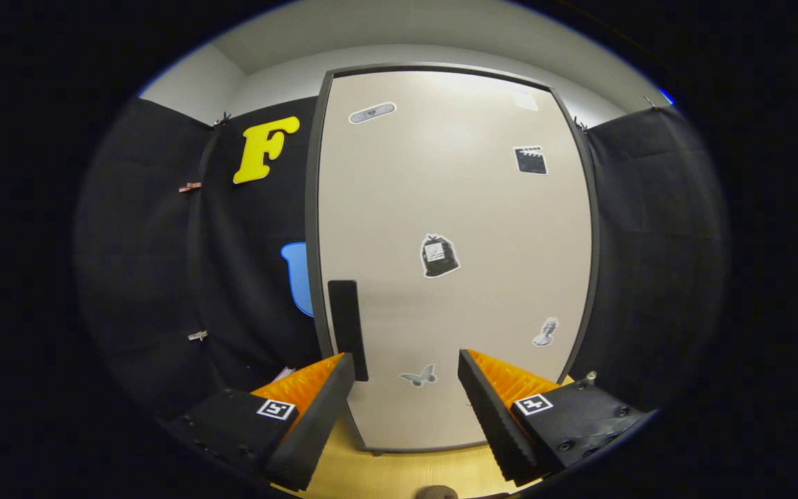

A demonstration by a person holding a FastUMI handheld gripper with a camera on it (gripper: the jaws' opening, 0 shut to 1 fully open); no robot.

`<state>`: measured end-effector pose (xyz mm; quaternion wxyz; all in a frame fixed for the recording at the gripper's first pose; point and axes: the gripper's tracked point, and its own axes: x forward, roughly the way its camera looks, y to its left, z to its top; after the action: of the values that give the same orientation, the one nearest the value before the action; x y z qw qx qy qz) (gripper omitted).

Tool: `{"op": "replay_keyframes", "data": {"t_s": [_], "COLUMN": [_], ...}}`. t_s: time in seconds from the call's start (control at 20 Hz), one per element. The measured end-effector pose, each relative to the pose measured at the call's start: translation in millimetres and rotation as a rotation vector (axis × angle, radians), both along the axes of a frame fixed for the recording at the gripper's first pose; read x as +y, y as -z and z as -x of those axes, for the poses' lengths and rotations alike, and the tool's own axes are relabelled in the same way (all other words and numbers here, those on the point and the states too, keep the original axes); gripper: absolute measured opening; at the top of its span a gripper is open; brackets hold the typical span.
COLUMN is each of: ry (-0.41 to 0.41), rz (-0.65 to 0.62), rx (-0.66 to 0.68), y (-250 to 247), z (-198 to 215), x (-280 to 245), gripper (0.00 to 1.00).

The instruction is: Open the shoe cabinet door, grab the shoes and put them into the shoe cabinet, then close the shoe cabinet door.

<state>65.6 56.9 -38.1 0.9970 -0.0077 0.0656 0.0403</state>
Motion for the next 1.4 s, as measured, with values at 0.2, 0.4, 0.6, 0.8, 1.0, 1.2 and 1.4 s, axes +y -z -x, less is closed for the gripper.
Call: {"op": "replay_keyframes", "data": {"t_s": [0.2, 0.4, 0.6, 0.8, 1.0, 1.2, 1.4], "ry": [-0.005, -0.004, 0.047, 0.070, 0.053, 0.061, 0.028], "rz": [-0.010, -0.037, -0.014, -0.011, -0.005, 0.012, 0.004], "rx": [0.000, 0.012, 0.037, 0.046, 0.033, 0.022, 0.026], "y": [9, 19, 34, 40, 39, 42, 41], "z": [-25, -54, -74, -84, -80, -84, -79], "x": [23, 41, 42, 45, 53, 54, 55], "gripper": [0.98, 0.98, 0.96, 0.82, 0.57, 0.36, 0.30]}}
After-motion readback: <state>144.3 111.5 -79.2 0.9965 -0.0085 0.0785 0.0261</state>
